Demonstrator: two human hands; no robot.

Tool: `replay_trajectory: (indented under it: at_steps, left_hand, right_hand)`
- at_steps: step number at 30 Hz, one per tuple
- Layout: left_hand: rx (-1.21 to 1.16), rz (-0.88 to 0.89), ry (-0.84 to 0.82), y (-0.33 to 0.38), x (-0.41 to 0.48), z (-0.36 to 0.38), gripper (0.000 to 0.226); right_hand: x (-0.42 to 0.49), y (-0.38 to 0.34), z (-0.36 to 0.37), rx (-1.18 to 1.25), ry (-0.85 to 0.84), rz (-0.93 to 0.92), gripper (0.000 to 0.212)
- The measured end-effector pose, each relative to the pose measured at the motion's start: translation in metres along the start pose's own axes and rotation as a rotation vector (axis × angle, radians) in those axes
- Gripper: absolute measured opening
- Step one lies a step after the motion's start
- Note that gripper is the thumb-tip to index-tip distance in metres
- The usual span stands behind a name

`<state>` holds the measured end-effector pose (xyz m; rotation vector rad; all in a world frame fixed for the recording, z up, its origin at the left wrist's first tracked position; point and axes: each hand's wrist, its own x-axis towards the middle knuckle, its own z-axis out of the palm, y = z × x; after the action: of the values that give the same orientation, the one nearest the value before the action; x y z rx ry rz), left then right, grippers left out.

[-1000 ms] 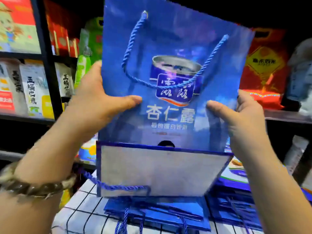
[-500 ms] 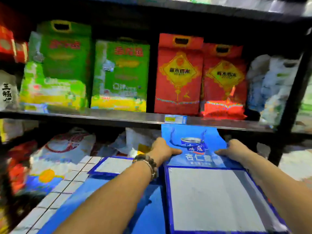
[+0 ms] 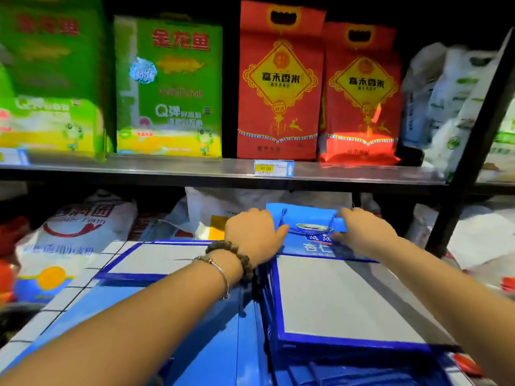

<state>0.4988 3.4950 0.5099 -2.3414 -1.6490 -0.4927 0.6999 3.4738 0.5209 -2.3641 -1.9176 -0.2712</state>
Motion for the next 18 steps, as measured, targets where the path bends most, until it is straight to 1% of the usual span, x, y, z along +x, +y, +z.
replay_trajectory:
  at_steps: [1,2,3,5,6,8,11,14,16,18]
  left_hand:
    - [-0.054,0.029,-0.011,0.004,-0.009,-0.002,0.047]
    - [-0.139,0.076,-0.074,0.011,-0.021,-0.003,0.045]
    - [-0.213,0.134,-0.176,0.017,-0.033,-0.001,0.046]
    - [-0.241,0.268,-0.393,0.027,-0.049,0.008,0.054]
    - [-0.228,0.309,-0.474,0.030,-0.051,0.014,0.058]
    - [-0.238,0.323,-0.572,0.031,-0.053,0.023,0.063]
    - [-0.275,0.253,-0.645,0.031,-0.057,0.033,0.059]
    - [-0.266,0.244,-0.695,0.033,-0.059,0.036,0.059]
    - [-0.257,0.233,-0.706,0.034,-0.056,0.038,0.059]
    - [-0.197,0.240,-0.695,0.033,-0.058,0.037,0.060]
  right_hand:
    - [-0.003,-0.006,-0.003,0.052,-0.046,-0.046,0.048]
    - [-0.010,-0.011,-0.004,0.068,-0.115,-0.104,0.042]
    - [-0.019,-0.017,-0.003,0.058,-0.214,-0.158,0.038]
    - [-0.035,-0.023,0.009,0.041,-0.376,-0.227,0.041]
    - [-0.041,-0.023,0.017,0.052,-0.427,-0.245,0.042]
    - [-0.048,-0.022,0.034,0.053,-0.467,-0.285,0.048]
    - [-0.057,-0.025,0.047,-0.005,-0.501,-0.255,0.057]
    - [-0.062,-0.028,0.049,-0.002,-0.517,-0.244,0.060]
    - [-0.062,-0.029,0.049,0.003,-0.526,-0.228,0.060]
    - [-0.063,-0.031,0.050,0.008,-0.522,-0.223,0.060]
